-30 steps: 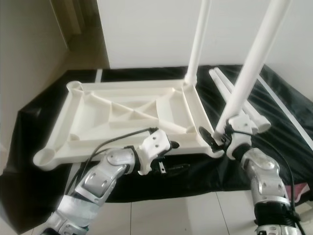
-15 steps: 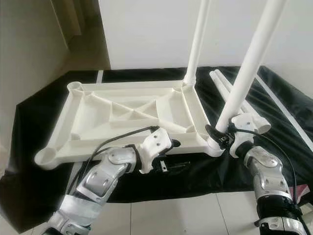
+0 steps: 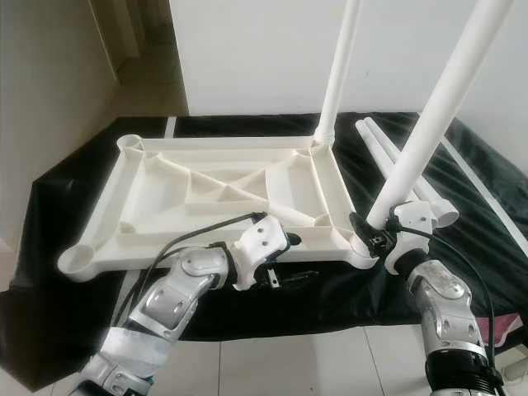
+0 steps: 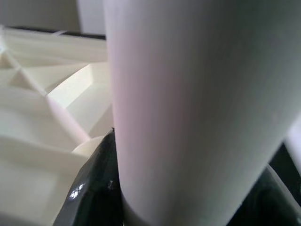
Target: Building children table
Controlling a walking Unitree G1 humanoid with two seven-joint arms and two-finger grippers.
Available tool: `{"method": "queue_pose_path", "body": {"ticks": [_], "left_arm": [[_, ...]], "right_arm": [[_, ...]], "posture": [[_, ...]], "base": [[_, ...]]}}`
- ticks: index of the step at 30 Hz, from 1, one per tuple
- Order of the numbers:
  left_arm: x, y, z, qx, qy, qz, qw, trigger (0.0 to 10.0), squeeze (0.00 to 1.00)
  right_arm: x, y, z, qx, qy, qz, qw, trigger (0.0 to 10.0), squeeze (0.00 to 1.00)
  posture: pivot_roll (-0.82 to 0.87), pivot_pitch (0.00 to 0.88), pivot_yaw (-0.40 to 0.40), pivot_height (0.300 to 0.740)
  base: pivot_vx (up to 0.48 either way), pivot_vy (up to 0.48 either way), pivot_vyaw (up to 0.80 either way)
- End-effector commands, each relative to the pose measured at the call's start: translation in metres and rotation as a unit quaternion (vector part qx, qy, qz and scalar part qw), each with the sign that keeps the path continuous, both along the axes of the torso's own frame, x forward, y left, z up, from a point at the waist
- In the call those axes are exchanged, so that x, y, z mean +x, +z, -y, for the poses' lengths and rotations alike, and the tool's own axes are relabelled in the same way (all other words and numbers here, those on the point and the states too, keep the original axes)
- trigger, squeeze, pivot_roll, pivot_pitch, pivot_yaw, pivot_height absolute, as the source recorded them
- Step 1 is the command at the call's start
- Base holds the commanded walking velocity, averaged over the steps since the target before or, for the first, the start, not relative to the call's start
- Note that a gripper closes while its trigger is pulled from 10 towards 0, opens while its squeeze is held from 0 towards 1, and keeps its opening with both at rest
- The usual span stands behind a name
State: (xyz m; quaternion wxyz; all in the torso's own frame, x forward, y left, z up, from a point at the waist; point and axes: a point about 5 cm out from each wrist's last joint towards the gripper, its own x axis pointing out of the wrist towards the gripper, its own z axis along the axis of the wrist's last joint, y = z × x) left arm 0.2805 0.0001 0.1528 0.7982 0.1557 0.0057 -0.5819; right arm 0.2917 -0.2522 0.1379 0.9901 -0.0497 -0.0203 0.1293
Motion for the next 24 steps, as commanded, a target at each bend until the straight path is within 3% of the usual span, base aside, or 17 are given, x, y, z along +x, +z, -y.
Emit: {"method": "queue_pose_path", "body": {"ticks": [1, 11, 15, 20, 22, 24], "left_arm": [[0.011, 0.003, -0.003, -0.012, 0.089, 0.033, 0.995, 10.0, 0.00], [0.017, 0.001, -0.009, -0.006, 0.094, 0.030, 0.995, 10.0, 0.00], [0.023, -0.003, -0.013, 0.000, 0.101, 0.013, 0.995, 10.0, 0.00], [0.027, -0.003, -0.016, 0.007, 0.116, 0.026, 0.993, 10.0, 0.00], [0.029, -0.002, -0.017, 0.004, 0.126, 0.034, 0.991, 10.0, 0.00], [0.029, -0.001, -0.017, 0.003, 0.127, 0.035, 0.991, 10.0, 0.00]], "right_arm": [[-0.005, -0.021, -0.002, 0.021, -0.026, -0.045, 0.998, 10.0, 0.00], [-0.001, -0.022, -0.014, 0.048, -0.111, -0.050, 0.991, 10.0, 0.00], [0.002, -0.025, -0.029, 0.075, -0.218, -0.067, 0.971, 10.0, 0.00], [0.005, -0.024, -0.044, 0.098, -0.281, -0.058, 0.953, 10.0, 0.00], [0.003, -0.026, -0.058, 0.130, -0.358, -0.055, 0.923, 10.0, 0.00], [0.003, -0.026, -0.060, 0.134, -0.368, -0.057, 0.918, 10.0, 0.00]], "posture": [[0.00, 0.000, -0.007, 0.740], [0.00, 0.000, -0.007, 0.740], [0.01, 0.000, -0.015, 0.740], [0.01, 0.000, -0.019, 0.740], [0.02, 0.000, -0.022, 0.740], [0.02, 0.000, -0.022, 0.740]], "base": [[0.000, 0.000, 0.00], [0.000, 0.000, 0.00], [0.000, 0.000, 0.00], [0.000, 0.000, 0.00], [0.000, 0.000, 0.00], [0.000, 0.000, 0.00]]}}
